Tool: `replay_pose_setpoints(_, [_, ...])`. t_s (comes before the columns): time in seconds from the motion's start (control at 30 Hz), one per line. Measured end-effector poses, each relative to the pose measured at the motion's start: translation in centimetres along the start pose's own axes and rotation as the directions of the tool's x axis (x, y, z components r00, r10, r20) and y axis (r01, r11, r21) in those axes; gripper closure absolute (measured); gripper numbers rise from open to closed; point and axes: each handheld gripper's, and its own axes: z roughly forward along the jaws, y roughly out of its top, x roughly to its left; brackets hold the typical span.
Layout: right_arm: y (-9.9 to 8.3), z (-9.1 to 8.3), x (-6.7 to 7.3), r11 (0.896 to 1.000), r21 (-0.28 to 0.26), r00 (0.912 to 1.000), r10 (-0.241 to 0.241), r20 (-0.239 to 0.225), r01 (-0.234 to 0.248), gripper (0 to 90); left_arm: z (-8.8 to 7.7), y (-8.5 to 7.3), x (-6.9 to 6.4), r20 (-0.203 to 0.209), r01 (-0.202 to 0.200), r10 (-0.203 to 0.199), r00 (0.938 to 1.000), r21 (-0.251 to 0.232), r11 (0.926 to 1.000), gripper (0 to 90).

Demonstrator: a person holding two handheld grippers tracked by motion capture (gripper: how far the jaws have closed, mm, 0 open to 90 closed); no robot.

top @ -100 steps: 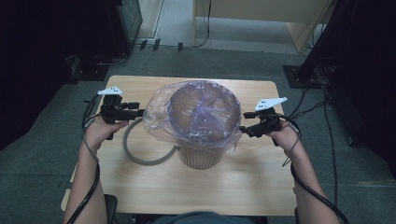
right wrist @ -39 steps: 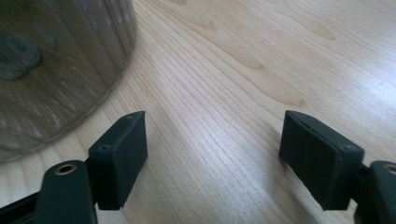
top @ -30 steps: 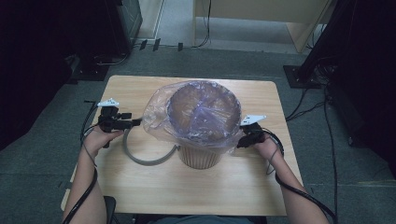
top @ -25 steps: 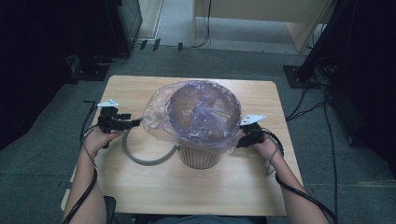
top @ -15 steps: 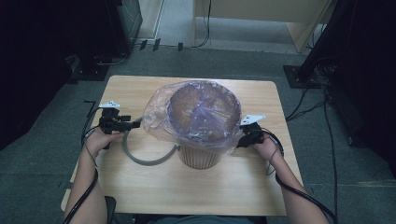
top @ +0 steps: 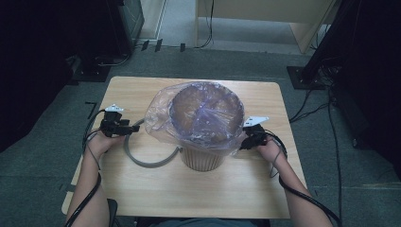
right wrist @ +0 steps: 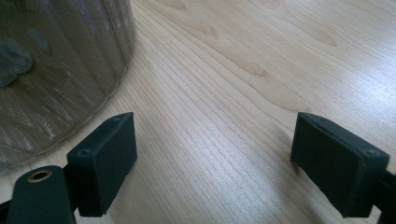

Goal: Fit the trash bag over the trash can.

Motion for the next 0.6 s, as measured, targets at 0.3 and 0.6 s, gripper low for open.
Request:
replay_pose_setpoints(0.3, [0.0, 0.0, 0.1, 1.0, 0.0, 1.0, 0.002, 0.003, -0.002, 13.8, 0.1, -0.3, -0.3, -0.041, -0.029, 0.03, 0.9987, 0.027, 0.9992, 40.4])
replay_pose_setpoints(0.6, [0.0, 0.0, 0.1, 1.0, 0.001, 1.0, 0.003, 0.005, -0.003, 13.7, 0.3, -0.6, -1.1, -0.126, -0.082, 0.084, 0.9884, 0.023, 0.9964, 48.2])
